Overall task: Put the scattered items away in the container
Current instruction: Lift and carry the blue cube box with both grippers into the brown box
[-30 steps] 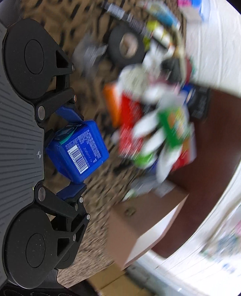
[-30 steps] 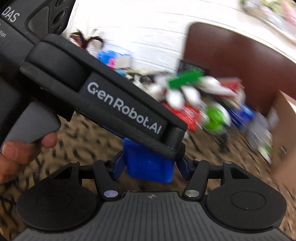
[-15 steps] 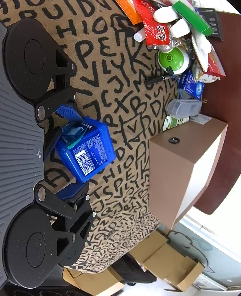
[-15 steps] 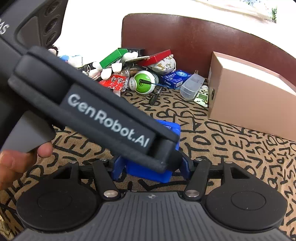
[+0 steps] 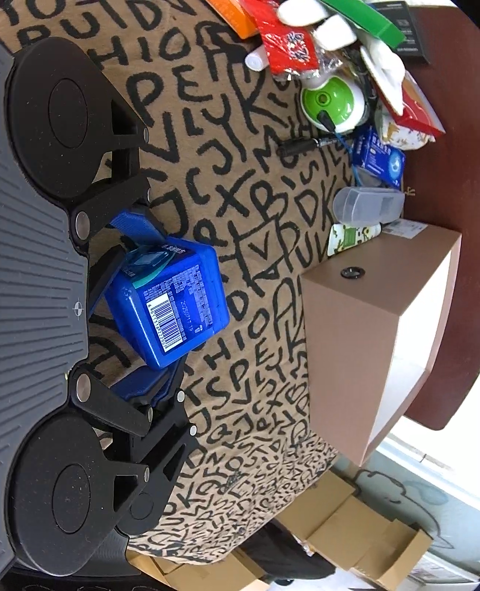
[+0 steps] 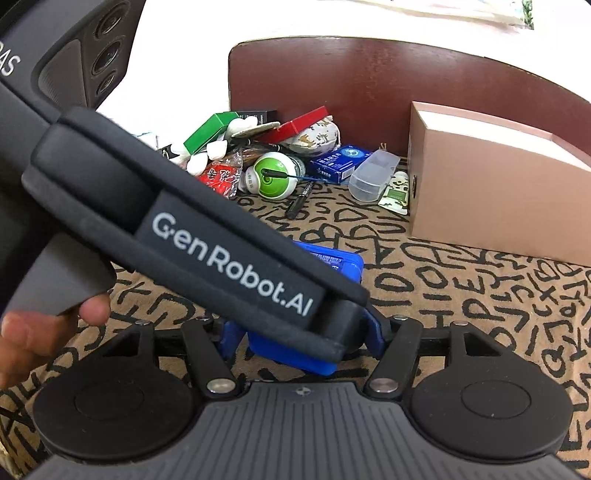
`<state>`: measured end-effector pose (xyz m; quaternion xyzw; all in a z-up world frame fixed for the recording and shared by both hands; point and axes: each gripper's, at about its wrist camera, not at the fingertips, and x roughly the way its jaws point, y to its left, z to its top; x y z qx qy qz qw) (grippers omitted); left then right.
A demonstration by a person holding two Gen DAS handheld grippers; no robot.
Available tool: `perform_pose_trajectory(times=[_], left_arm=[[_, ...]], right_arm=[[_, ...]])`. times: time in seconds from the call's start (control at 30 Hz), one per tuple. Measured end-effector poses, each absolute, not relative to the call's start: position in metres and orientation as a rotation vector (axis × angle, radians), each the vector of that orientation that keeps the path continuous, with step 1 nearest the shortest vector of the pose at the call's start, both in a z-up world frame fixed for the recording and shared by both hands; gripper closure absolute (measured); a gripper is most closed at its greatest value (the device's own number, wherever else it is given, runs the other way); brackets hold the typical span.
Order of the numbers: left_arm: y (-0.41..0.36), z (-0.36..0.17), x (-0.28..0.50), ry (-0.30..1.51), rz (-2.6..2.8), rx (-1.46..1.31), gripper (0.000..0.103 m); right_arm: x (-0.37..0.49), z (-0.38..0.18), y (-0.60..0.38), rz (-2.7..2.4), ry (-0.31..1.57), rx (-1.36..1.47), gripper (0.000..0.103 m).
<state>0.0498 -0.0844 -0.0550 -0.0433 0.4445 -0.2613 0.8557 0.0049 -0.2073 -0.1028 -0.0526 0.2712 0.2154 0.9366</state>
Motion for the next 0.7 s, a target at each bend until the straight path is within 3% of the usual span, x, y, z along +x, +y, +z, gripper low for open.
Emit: perform_pose_trajectory(times=[0.3, 0.7], left_arm=[[-0.106, -0.040, 0.058, 0.928, -0.590, -0.056, 0.022], [-0.166, 0.038, 0.087, 0.701, -0.660, 0.012, 0.022]], right_arm=[[0.012, -0.091, -0.224, 0.406, 0.543, -0.087, 0.035], [0.042, -0.020, -0.272, 0.309, 0.335, -0.143, 0.035]])
